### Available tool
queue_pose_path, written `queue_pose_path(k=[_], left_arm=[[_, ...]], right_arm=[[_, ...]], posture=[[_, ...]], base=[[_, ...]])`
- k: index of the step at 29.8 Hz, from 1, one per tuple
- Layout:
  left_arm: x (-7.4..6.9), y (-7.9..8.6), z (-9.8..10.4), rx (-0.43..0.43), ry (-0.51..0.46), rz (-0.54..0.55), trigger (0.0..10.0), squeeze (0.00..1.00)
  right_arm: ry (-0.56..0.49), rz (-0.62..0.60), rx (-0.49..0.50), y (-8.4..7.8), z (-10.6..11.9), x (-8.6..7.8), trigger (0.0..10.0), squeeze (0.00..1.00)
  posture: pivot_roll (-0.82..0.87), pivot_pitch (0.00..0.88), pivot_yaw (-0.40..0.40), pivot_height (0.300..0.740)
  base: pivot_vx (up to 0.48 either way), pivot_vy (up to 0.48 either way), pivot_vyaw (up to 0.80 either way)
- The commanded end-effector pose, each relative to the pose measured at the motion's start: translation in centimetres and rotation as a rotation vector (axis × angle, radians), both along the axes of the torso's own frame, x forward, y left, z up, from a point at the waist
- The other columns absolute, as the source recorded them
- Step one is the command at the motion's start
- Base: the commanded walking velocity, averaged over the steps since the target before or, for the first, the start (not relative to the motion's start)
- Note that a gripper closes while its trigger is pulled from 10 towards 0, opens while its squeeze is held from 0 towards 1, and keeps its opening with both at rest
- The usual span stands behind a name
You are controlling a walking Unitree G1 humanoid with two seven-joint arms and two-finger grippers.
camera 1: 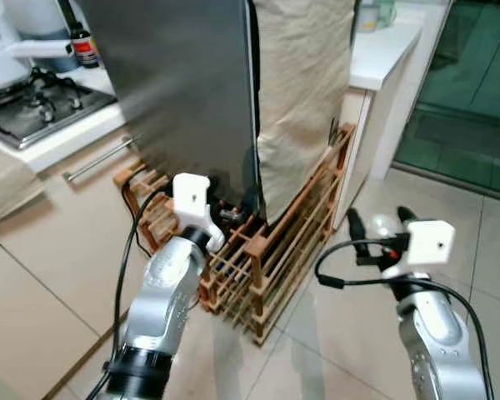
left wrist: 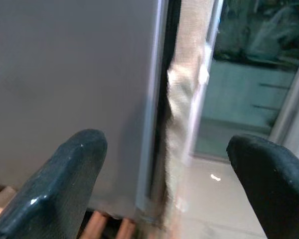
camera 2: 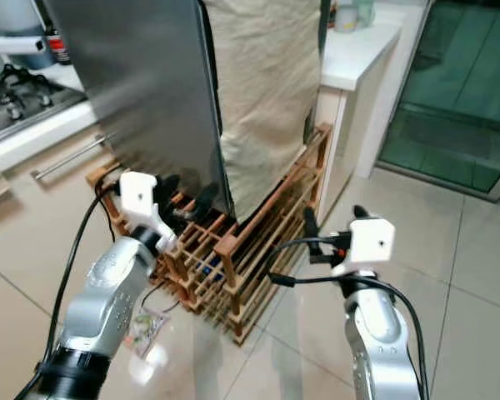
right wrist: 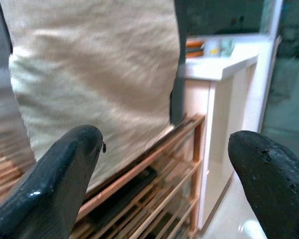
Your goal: Restocking fridge
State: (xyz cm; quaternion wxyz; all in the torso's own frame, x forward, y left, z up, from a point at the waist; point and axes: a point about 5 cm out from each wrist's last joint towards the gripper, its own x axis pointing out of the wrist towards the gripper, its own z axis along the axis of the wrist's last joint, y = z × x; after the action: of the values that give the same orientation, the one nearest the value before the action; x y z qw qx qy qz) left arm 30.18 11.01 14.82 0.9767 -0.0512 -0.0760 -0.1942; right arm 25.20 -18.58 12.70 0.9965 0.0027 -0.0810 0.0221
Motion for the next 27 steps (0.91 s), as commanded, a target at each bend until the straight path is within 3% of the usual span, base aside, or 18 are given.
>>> queue_pose_path(k=[1, 3, 6, 9, 10, 11, 13, 19, 27], left_arm=[[-0.5, 0.6, 0.4, 0.088, -0.07, 0.062, 10.0, 0.0], [-1.4, 1.9, -1.1, 0.095, 0.003, 0.125, 10.0, 0.0], [-2.6, 2.1, -0.9, 0.093, -0.009, 0.137, 10.0, 0.0], [-2.5, 2.1, -0.1, 0.062, -0.033, 0.148, 10.0, 0.0], [-2.2, 2.2, 1.5, -0.011, -0.079, 0.155, 10.0, 0.0], [-2.2, 2.2, 1.5, -0.011, -0.079, 0.155, 10.0, 0.0], [-2.4, 2.1, 3.3, -0.061, -0.148, 0.168, 10.0, 0.0], [-3.2, 1.6, 4.9, -0.062, -0.233, 0.158, 10.0, 0.0], [-2.9, 1.6, 5.4, -0.083, -0.237, 0.183, 10.0, 0.0]], right_arm=[[-0.021, -0.021, -0.008, -0.3, 0.0, -0.6, 10.0, 0.0], [-0.011, -0.047, -0.031, -0.7, -0.4, -0.9, 10.0, 0.0], [-0.016, -0.05, -0.047, -0.7, -0.3, -0.8, 10.0, 0.0], [-0.037, -0.045, -0.057, -0.5, 0.1, -0.6, 10.0, 0.0], [-0.089, -0.021, -0.08, 0.0, 1.1, -0.5, 10.0, 0.0], [-0.089, -0.021, -0.08, 0.0, 1.1, -0.5, 10.0, 0.0], [-0.147, -0.003, -0.112, 0.4, 2.2, -0.7, 10.0, 0.0], [-0.183, -0.004, -0.14, 0.5, 2.9, -0.5, 10.0, 0.0], [-0.194, -0.001, -0.154, 0.6, 3.2, 0.2, 10.0, 0.0]], posture=[[-0.21, 0.0, 0.082, 0.74], [-0.21, 0.0, 0.08, 0.74], [-0.21, 0.0, 0.078, 0.74], [-0.2, 0.0, 0.072, 0.74], [-0.2, 0.0, 0.067, 0.74], [-0.2, 0.0, 0.067, 0.74], [-0.21, 0.0, 0.062, 0.74], [-0.21, 0.0, 0.057, 0.74], [-0.21, 0.0, 0.057, 0.74]], base=[[0.0, 0.0, 0.0], [0.0, 0.0, 0.0], [0.0, 0.0, 0.0], [0.0, 0.0, 0.0], [0.0, 0.0, 0.0], [0.0, 0.0, 0.0], [0.0, 0.0, 0.0], [0.241, 0.0, 0.0], [0.48, 0.0, 0.0]])
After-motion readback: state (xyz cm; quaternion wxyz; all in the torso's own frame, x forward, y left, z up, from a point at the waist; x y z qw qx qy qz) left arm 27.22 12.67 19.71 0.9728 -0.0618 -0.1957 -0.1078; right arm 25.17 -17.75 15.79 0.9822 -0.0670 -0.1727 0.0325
